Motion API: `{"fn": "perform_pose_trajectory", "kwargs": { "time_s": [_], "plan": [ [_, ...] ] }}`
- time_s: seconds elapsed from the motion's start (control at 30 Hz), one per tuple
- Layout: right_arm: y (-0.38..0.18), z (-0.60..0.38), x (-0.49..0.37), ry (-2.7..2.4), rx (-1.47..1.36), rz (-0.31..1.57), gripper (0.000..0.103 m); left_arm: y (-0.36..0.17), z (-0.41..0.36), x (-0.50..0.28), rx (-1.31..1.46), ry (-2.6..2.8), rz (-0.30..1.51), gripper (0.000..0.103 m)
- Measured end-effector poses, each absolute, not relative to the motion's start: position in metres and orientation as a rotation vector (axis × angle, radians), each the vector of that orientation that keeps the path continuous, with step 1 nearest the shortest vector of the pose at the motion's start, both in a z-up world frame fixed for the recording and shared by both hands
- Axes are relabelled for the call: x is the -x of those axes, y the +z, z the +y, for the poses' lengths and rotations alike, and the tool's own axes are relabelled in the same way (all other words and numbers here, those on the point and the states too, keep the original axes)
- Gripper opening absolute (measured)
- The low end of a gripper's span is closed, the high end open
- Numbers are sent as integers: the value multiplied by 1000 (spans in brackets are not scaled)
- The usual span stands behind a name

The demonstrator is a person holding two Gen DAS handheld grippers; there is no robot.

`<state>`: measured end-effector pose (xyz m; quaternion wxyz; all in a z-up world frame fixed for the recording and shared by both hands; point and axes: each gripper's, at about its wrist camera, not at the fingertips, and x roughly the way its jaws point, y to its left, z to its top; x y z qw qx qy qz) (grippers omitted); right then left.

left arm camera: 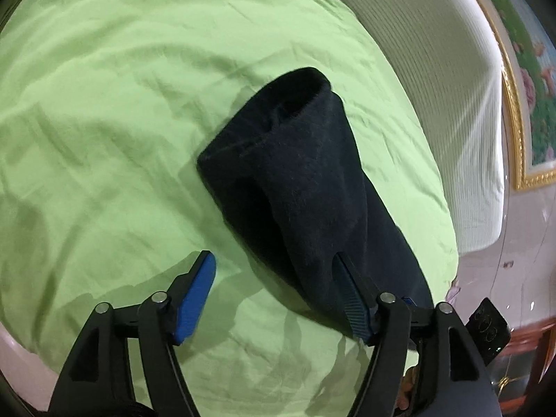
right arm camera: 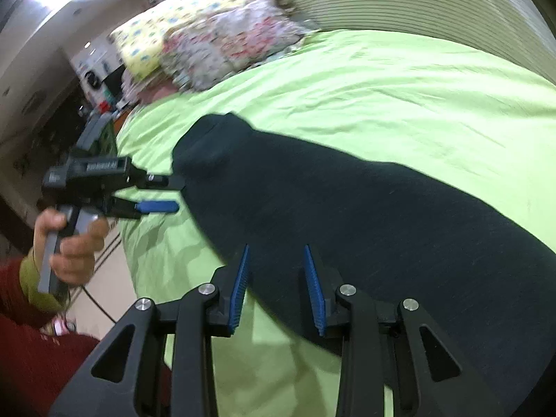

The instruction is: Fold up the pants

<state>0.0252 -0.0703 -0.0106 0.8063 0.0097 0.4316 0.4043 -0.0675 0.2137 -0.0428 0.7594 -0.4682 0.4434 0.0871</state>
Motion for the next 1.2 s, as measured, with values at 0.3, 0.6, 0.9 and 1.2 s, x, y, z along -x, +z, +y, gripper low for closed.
{"fn": "perform_pose_trajectory", "kwargs": {
  "time_s": [0.3,0.6,0.9,1.2],
  "plan": [
    [4,-87,-101,689,-75,914,34,-51,237,67,1010,252,893,75],
    [-27,-52,-170,718,128,1091,34,-55,242,64,970,216,866,59],
    [-42,-38,-161,799,272,1169,34,-57,235,40,935,236,848,45],
    [-6,-45,-135,730,370,957,11,-25,230,43,857,149,774,21]
  ]
}}
